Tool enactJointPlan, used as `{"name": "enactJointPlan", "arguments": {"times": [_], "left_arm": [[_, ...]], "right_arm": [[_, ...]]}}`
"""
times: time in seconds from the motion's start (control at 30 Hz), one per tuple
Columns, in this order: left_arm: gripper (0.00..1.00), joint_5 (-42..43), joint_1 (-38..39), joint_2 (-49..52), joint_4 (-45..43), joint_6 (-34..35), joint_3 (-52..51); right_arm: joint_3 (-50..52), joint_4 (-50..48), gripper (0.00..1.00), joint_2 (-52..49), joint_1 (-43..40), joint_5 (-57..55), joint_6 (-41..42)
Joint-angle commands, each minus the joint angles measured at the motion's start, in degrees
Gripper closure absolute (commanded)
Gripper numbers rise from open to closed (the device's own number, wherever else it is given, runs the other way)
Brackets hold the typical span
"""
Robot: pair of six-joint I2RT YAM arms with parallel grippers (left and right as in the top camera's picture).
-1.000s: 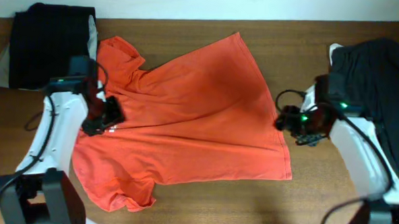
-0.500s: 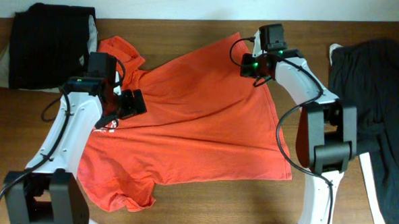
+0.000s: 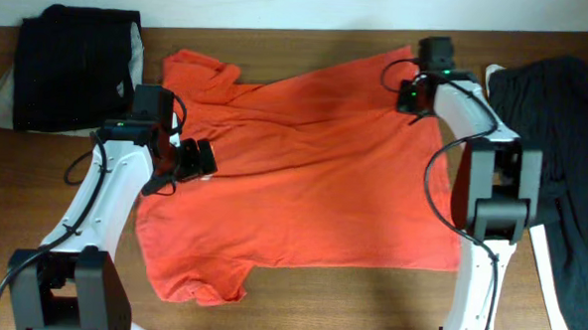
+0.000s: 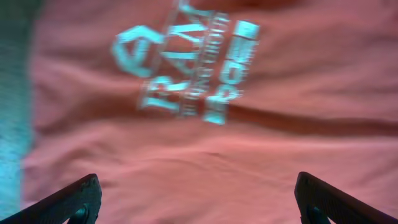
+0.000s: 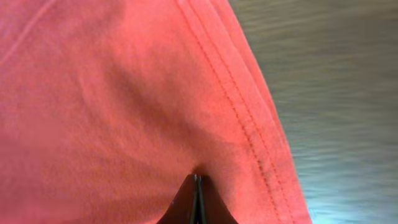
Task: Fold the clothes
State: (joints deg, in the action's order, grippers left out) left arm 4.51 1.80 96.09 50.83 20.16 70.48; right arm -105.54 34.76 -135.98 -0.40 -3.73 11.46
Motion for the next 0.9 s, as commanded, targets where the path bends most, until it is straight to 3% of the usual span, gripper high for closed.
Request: {"name": "enactJointPlan", "arguments": {"times": [0.0, 0.13, 0.17, 0.23, 0.27, 0.3, 0.37, 0.43, 0.47, 0.57, 0.63, 0.7, 0.8, 0.87], "left_arm": [[0.01, 0.04, -0.09, -0.22, -2.12, 0.07, -0.48], [0.01, 0.26, -0.09, -0.17, -5.44, -1.29, -0.48], [0.01, 0.24, -0.09, -0.17, -5.40, -4.85, -0.44], [0.01, 0.22, -0.09, -0.63, -2.84, -5.75, 1.60], [0.01, 0.17, -0.09, -2.03, 0.20, -5.75, 4.13], [0.01, 0.20, -0.09, -3.54, 2.10, -5.73, 5.77], [0.01, -0.04, -0.09, -12.28, 7.45, -5.70, 8.57], [0.01, -3.39, -0.09, -19.37, 12.09, -3.37, 8.57], [0.01, -4.35, -0.09, -23.98, 15.61, -2.86, 8.57], [0.01, -4.33, -0.09, -32.26, 24.55, -2.29, 8.57], [0.01, -4.15, -0.09, -34.88, 28.72, -1.31, 8.55], [0.01, -1.70, -0.09, -35.17, 34.27, -0.85, 7.82], [0.01, 7.15, 0.50, -35.10, 36.20, -0.87, -5.16], [0.06, 11.50, 2.49, -35.10, 29.99, 1.18, -16.96]], "right_arm": [[2.01, 2.86, 0.96, -4.35, -3.91, -4.96, -0.44], [-1.55, 9.60, 0.96, -4.20, -5.84, -10.51, 4.92], [-6.82, 15.52, 0.85, -4.20, -6.01, -10.29, 6.84], [-21.53, 30.08, 0.44, -4.20, -6.01, -10.16, 7.10], [-29.99, 37.42, 0.01, -4.11, -5.99, -9.40, 7.08], [-36.24, 42.40, 0.01, -3.89, -5.99, -8.00, 7.10], [-57.99, 58.14, 0.01, -2.67, -5.99, -1.88, 7.10], [-67.80, 62.58, 0.01, -1.36, -5.99, 1.66, 5.62], [-68.00, 62.60, 0.01, 1.92, -5.88, 6.64, 5.95], [-63.76, 62.60, 0.01, 9.20, -4.44, 9.31, 5.92], [-51.63, 62.58, 0.01, 19.63, -3.61, 8.72, 5.07], [-34.14, 62.55, 0.01, 31.71, -3.37, -1.07, 6.62], [-10.80, 60.63, 0.01, 43.89, -3.85, -6.21, 11.61], [-0.70, 54.47, 0.01, 45.40, -3.91, -6.21, 12.04]]}}
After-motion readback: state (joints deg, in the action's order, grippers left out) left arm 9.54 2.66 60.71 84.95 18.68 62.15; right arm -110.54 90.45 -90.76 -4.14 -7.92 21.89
